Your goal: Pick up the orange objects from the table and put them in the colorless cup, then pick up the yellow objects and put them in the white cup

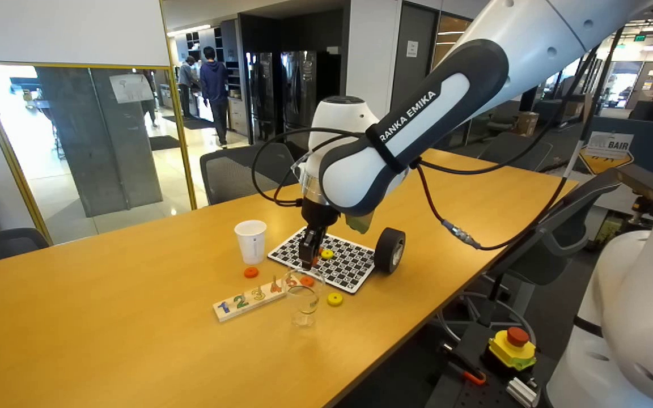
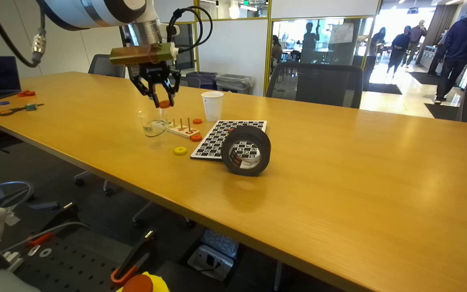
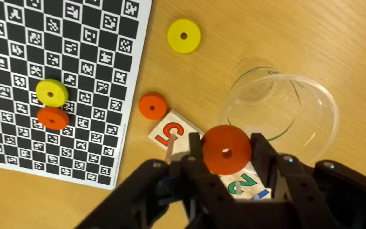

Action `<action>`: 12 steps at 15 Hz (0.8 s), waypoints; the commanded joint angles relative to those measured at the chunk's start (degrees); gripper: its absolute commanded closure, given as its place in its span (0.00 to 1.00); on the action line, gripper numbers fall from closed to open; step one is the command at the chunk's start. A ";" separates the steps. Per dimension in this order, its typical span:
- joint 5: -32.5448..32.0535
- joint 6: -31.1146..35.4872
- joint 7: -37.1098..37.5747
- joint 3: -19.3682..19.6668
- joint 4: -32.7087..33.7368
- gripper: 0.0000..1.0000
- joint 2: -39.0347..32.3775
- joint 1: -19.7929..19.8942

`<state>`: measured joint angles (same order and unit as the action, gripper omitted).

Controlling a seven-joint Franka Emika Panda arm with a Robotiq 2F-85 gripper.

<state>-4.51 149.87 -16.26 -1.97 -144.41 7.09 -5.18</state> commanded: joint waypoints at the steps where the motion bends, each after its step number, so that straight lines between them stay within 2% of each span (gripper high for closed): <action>1: 4.94 -1.05 -7.79 0.14 1.61 0.77 -0.66 -1.77; 6: 8.61 -2.42 -13.97 0.21 1.94 0.77 -1.42 -2.77; 11: 9.20 -4.52 -16.56 0.07 2.83 0.76 -2.38 -2.49; 12: 8.83 -5.10 -16.37 -0.01 3.16 0.33 -2.60 -2.35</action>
<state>2.69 147.18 -30.41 -1.97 -143.67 5.46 -7.45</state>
